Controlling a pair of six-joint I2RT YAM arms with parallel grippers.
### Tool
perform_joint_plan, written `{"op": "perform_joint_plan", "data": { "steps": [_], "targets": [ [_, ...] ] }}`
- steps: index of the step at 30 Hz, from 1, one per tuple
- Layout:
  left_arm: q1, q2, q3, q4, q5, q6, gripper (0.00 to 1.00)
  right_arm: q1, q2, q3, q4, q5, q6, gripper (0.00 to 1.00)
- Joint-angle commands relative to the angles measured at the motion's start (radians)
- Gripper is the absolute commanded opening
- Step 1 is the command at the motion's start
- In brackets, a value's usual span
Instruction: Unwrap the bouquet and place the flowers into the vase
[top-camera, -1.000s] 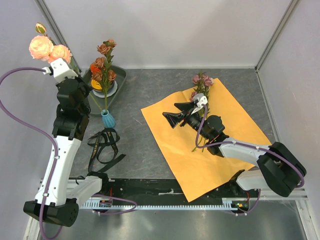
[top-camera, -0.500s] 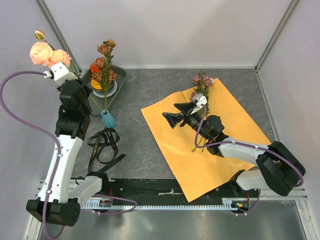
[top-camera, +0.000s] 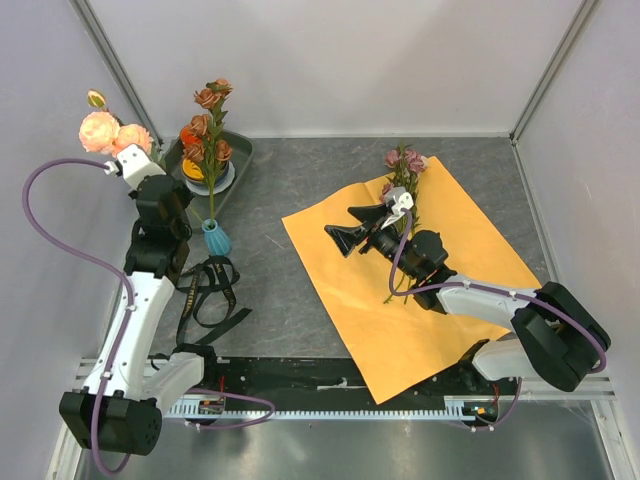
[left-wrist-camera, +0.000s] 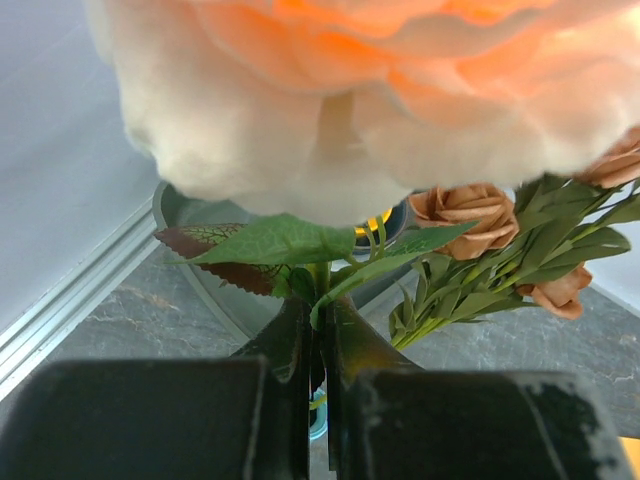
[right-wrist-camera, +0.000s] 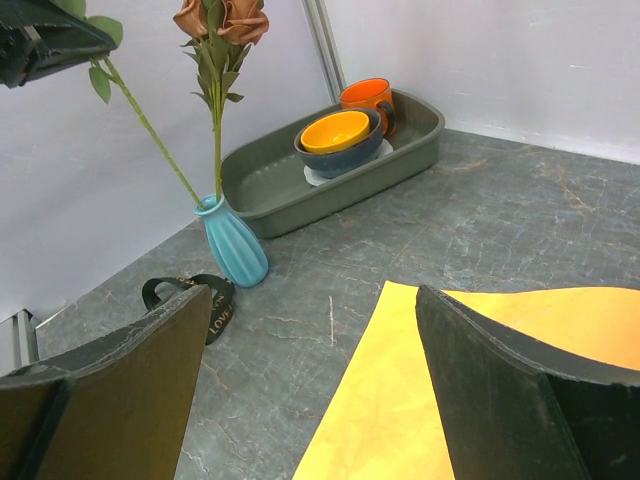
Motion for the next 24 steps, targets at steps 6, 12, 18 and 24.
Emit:
{"op": "perform_joint_plan", "data": {
  "steps": [6,12,18,24],
  "targets": [
    [0.009,0.016,-0.037,0.077,0.006,-0.066,0.02,-0.001,0.011,0.037,0.033,-0.011,-0.013,0.9],
    [0.011,0.03,-0.051,0.08,0.007,-0.073,0.04,-0.001,0.016,0.037,0.031,-0.011,-0.011,0.9],
    [0.012,0.044,-0.065,0.077,0.009,-0.084,0.05,-0.001,0.019,0.041,0.031,-0.014,-0.013,0.91],
    [0.015,0.06,-0.063,0.071,0.016,-0.093,0.06,-0.001,0.022,0.042,0.031,-0.015,-0.013,0.91]
  ]
}}
